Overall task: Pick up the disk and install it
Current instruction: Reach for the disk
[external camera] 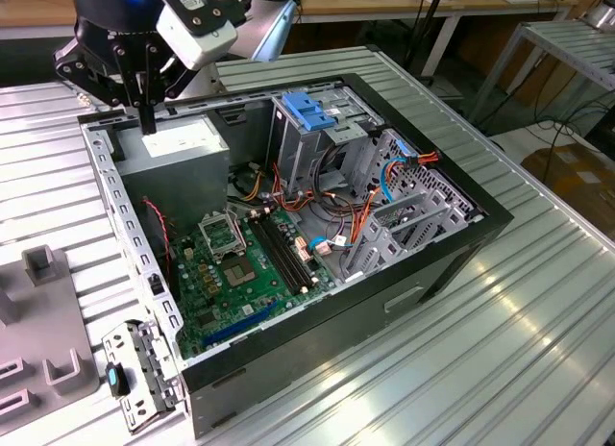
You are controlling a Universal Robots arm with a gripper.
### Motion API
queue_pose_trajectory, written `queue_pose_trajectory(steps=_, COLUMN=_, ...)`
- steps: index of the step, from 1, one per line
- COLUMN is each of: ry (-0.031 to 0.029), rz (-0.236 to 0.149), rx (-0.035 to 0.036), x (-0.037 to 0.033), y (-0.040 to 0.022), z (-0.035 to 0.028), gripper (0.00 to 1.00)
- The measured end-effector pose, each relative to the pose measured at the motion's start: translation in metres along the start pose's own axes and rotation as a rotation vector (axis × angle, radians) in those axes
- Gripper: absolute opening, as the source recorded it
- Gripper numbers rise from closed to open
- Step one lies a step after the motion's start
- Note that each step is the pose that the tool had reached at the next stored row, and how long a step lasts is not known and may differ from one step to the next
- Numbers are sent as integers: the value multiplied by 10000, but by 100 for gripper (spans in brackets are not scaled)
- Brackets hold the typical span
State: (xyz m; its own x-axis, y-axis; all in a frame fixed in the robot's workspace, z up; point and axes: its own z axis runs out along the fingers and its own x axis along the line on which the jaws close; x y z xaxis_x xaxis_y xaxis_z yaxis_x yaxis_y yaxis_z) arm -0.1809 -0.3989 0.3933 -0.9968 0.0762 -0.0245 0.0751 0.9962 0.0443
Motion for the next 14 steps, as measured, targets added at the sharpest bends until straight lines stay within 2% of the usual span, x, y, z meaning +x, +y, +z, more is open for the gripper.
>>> queue_pose_trajectory(steps=14, ry=0, rz=0, rx=0, x=65, y=-5, z=-2, gripper=11)
